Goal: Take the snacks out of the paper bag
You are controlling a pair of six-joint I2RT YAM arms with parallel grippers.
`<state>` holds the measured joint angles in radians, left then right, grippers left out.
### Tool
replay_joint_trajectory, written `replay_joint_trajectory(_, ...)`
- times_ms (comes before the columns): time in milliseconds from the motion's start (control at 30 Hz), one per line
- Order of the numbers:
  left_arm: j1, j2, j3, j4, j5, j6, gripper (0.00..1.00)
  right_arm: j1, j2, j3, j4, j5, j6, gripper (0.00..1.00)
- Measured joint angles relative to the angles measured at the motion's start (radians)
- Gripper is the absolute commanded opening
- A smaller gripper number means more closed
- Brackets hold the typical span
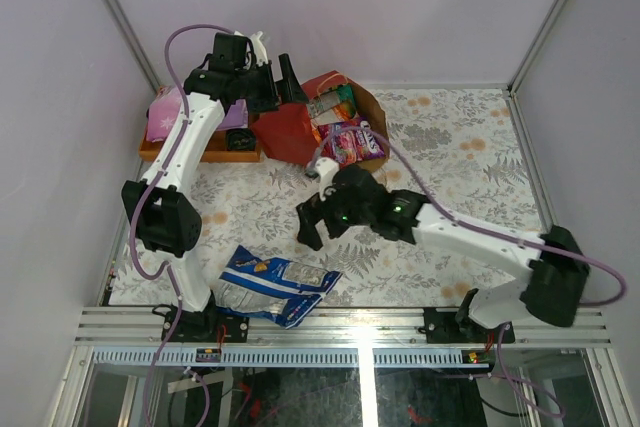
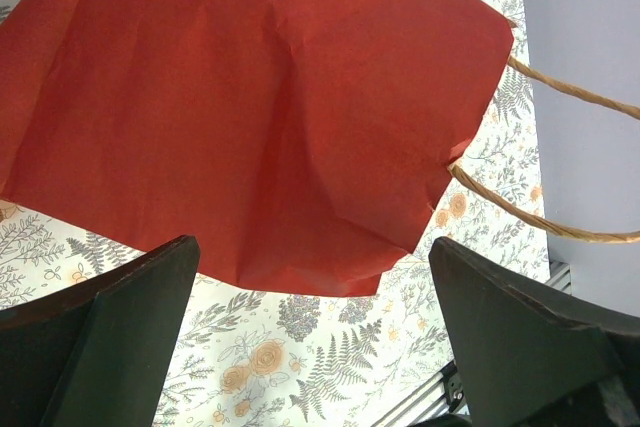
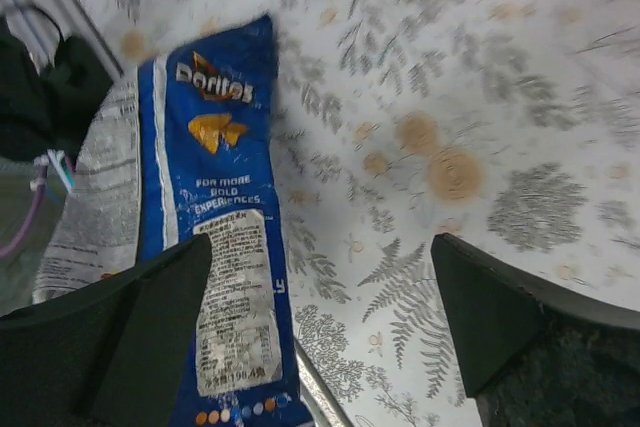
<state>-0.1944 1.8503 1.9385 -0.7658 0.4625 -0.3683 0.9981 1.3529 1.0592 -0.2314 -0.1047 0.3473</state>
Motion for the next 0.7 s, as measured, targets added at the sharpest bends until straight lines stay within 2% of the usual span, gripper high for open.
replay_joint_trajectory(233,0.000,0.000,-0.009,0.002,0.000,0.000,1.00,0.004,0.323,-0.019,0.021,-0.328,0.005,0.99)
replay_joint_trajectory(400,0.000,0.000,-0.025,0.002,0.000,0.000,1.00,0.004,0.402,-0.066,0.093,-0.598,0.062,0.99)
replay_joint_trajectory(433,0.000,0.000,-0.027,0.002,0.000,0.000,1.00,0.004,0.403,-0.066,0.106,-0.624,0.071,0.93)
replay_joint_trajectory(500,0.000,0.000,-0.032,0.003,0.001,0.000,1.00,0.004,0.404,-0.066,0.167,-0.707,0.102,0.70)
replay_joint_trajectory(533,0.000,0.000,-0.034,0.005,0.001,0.000,1.00,0.004,0.405,-0.067,0.196,-0.737,0.114,0.51)
replay_joint_trajectory(600,0.000,0.000,-0.037,0.007,0.001,0.000,1.00,0.004,0.414,-0.067,0.263,-0.807,0.154,0.04)
replay_joint_trajectory(633,0.000,0.000,-0.038,0.008,0.001,0.000,1.00,0.004,0.423,-0.068,0.295,-0.835,0.175,0.01)
replay_joint_trajectory(700,0.000,0.000,-0.040,0.008,0.001,0.000,1.00,0.004,0.444,-0.064,0.326,-0.867,0.206,0.00)
